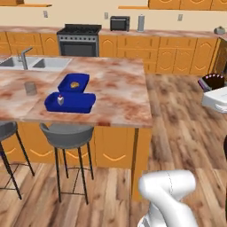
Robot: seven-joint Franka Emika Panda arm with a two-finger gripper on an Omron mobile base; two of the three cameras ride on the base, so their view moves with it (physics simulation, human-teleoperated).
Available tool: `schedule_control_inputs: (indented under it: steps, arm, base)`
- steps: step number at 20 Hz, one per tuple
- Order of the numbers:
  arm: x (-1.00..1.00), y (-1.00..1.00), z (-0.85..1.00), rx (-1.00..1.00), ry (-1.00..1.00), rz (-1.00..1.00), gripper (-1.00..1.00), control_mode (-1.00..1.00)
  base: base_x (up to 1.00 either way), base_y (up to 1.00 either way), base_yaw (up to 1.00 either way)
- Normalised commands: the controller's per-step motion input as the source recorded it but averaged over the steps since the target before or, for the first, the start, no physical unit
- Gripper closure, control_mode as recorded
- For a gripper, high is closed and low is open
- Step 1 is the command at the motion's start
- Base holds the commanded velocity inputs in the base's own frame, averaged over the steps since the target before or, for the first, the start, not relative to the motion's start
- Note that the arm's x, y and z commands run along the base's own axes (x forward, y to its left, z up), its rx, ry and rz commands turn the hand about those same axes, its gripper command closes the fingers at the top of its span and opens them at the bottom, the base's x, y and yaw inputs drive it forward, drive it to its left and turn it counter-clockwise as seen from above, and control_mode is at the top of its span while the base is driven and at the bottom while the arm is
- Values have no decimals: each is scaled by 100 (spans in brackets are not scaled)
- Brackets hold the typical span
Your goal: Take the cakes from the fridge and place them on the empty tray on the dining counter.
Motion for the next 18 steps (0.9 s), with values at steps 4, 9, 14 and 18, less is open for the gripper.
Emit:
schedule_control_inputs:
  steps: [4,9,14,18]
  arm:
    - [0,0,0,0,0,0,100,100]
    - [0,0,0,0,0,0,100,100]
    - [0,0,0,0,0,0,100,100]
    - [0,0,0,0,0,0,100,100]
  base:
    - [5,100,0]
    - [8,100,0]
    - [18,100,-3]
    - [17,100,-12]
